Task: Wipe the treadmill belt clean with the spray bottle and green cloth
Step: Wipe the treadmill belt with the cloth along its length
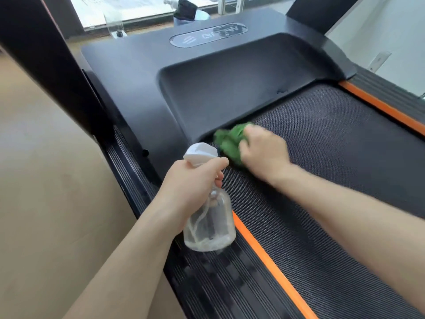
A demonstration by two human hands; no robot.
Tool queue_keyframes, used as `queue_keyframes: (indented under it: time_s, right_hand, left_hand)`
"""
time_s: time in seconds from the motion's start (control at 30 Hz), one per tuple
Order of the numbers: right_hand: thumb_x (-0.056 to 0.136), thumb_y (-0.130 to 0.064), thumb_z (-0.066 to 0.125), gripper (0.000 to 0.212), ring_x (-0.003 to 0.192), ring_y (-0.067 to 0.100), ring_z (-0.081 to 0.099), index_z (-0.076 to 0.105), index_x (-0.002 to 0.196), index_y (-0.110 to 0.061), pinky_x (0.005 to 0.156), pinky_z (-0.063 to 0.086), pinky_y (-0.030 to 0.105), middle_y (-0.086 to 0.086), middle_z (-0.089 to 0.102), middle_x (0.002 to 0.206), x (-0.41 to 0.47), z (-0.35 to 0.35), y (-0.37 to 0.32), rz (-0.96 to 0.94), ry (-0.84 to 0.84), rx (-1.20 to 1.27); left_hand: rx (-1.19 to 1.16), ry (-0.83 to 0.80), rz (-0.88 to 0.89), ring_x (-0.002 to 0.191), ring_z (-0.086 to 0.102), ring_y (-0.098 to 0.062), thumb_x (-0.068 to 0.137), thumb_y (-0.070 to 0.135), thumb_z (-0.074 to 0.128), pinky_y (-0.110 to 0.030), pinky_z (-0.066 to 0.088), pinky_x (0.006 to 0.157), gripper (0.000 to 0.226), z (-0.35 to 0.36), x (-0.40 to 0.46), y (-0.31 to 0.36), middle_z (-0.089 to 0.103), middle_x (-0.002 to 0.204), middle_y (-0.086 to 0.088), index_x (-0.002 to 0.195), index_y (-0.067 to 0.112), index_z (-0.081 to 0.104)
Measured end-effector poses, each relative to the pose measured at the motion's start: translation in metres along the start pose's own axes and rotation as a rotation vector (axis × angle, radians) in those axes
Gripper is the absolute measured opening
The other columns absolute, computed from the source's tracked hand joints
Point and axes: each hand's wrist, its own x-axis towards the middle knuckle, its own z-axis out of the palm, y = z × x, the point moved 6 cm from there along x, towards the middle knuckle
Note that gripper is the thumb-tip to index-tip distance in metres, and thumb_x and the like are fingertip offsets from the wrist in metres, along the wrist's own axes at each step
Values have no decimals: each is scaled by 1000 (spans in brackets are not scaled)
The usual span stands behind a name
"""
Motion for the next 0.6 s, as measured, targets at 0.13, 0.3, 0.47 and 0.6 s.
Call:
queue_keyframes:
  time_s: [0.13, 0.3, 0.47, 0.6]
  right_hand:
    - [86, -29, 50, 14, 72, 29, 56, 51, 82, -16, 62, 44, 40, 1, 56, 82, -97, -18, -31, -423, -118, 140]
    - [92, -27, 44, 22, 77, 36, 60, 58, 89, -11, 64, 47, 41, 9, 59, 89, -15, -13, 5, -299, 82, -59]
    - [95, -22, 40, 22, 96, 37, 62, 55, 105, -11, 75, 43, 39, 13, 62, 111, 35, 5, 14, 198, 30, -93]
    - [88, -28, 46, 12, 76, 33, 59, 47, 83, -16, 64, 46, 41, 5, 58, 86, -64, -14, -22, -310, -59, 66]
  left_hand:
    - [6, 26, 34, 63, 63, -13, 89, 37, 77, -24, 53, 53, 28, 0, 5, 6, 72, 75, -2, 76, 13, 77]
    - [30, 65, 46, 66, 67, -13, 82, 45, 78, -32, 56, 65, 33, -7, 6, -1, 76, 73, 1, 69, 15, 78]
    - [9, 69, 32, 68, 69, -13, 88, 40, 78, -26, 52, 59, 32, -8, 7, -3, 76, 76, 0, 64, 19, 76]
    - [20, 64, 13, 58, 63, -11, 90, 39, 77, -21, 53, 50, 29, -8, 3, 1, 73, 76, -1, 76, 13, 77]
